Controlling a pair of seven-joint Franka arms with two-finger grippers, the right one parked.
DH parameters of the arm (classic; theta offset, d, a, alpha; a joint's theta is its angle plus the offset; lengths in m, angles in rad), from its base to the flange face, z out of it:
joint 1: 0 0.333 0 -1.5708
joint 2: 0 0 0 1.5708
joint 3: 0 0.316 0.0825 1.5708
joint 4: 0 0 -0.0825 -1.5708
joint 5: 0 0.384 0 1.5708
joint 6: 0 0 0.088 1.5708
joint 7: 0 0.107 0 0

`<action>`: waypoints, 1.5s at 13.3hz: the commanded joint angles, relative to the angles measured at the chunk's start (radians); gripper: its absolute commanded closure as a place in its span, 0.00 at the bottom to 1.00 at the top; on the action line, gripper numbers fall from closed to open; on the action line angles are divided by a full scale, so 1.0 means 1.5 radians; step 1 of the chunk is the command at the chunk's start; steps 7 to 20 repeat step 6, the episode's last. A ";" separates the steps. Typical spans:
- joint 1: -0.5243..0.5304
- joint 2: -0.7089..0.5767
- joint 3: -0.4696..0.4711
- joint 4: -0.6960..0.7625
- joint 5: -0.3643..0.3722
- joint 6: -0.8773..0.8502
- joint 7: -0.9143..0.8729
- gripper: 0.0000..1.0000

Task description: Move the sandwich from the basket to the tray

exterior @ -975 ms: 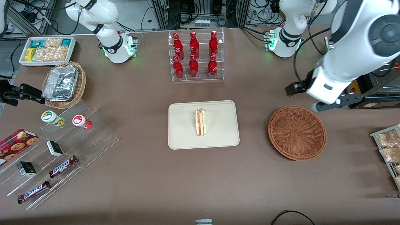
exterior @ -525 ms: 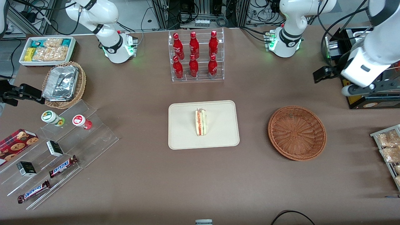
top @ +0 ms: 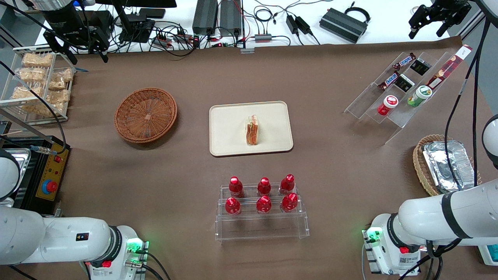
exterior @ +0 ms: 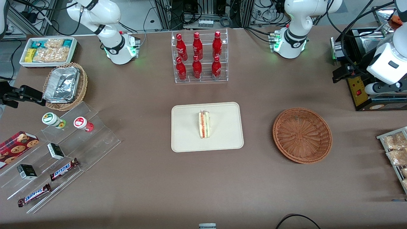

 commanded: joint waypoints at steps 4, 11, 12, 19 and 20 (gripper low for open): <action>-0.035 0.036 0.030 0.062 -0.006 0.000 0.014 0.00; -0.034 0.049 0.031 0.079 -0.004 -0.001 0.014 0.00; -0.034 0.049 0.031 0.079 -0.004 -0.001 0.014 0.00; -0.034 0.049 0.031 0.079 -0.004 -0.001 0.014 0.00; -0.034 0.049 0.031 0.079 -0.004 -0.001 0.014 0.00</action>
